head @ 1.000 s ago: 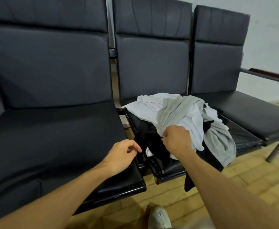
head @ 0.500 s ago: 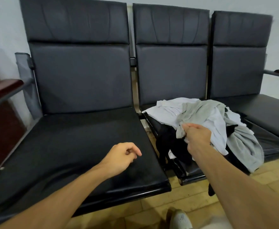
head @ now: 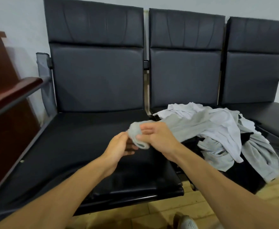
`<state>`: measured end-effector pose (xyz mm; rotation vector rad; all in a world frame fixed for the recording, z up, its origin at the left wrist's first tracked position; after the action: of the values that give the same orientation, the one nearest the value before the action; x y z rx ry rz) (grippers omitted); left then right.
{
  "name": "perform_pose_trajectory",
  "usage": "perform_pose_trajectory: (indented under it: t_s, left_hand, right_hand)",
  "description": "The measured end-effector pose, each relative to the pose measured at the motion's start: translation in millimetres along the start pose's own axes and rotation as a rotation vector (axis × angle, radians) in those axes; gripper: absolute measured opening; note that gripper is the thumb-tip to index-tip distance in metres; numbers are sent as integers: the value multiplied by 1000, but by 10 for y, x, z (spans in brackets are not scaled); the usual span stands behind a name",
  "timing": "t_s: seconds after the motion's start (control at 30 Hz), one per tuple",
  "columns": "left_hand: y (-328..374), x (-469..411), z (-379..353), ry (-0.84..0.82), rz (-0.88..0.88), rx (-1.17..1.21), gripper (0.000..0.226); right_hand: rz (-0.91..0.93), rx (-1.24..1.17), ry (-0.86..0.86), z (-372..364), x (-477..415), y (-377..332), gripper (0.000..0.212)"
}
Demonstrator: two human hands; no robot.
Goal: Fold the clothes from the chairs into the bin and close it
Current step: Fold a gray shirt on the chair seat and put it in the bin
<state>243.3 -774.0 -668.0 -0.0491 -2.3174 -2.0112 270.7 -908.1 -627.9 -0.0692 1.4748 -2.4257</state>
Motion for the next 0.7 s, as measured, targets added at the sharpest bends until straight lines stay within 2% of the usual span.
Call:
perform_pose_trajectory:
  t_s: [0.07, 0.13, 0.23, 0.33, 0.47, 0.53, 0.6, 0.7]
  left_hand:
    - [-29, -33, 150, 8, 144, 268, 49]
    - [-48, -27, 330, 0, 249, 400, 55]
    - [-42, 34, 486, -29, 262, 328, 43]
    - [-3, 77, 613, 72, 236, 280, 31]
    - [149, 151, 840, 64, 191, 277, 35]
    - [191, 216, 1027, 102, 193, 243, 44]
    - [145, 298, 1172, 148, 239, 176, 49]
    - [42, 415, 1341, 227, 327, -48, 44]
  right_hand:
    - [85, 41, -163, -195, 48, -133, 32]
    - [103, 44, -290, -309, 74, -174, 32]
    - [92, 107, -440, -462, 100, -150, 28]
    - [53, 184, -565, -566, 111, -83, 26]
    - [7, 363, -742, -609, 114, 61, 30]
    - [0, 493, -683, -612, 64, 137, 32]
    - [-1, 609, -540, -593, -11, 186, 35]
    - [72, 790, -342, -603, -131, 221, 31]
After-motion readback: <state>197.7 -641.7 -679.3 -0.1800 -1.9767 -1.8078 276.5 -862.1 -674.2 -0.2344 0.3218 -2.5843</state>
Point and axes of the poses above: each hand's wrist, its own x-axis away from the middle knuckle, its own z-axis out of the back of the hand, y = z × x, the point moved 5 cm from there along -x, towards the middle knuckle, and after that the axes turned 10 degrees about x, right-handed, at the moved point
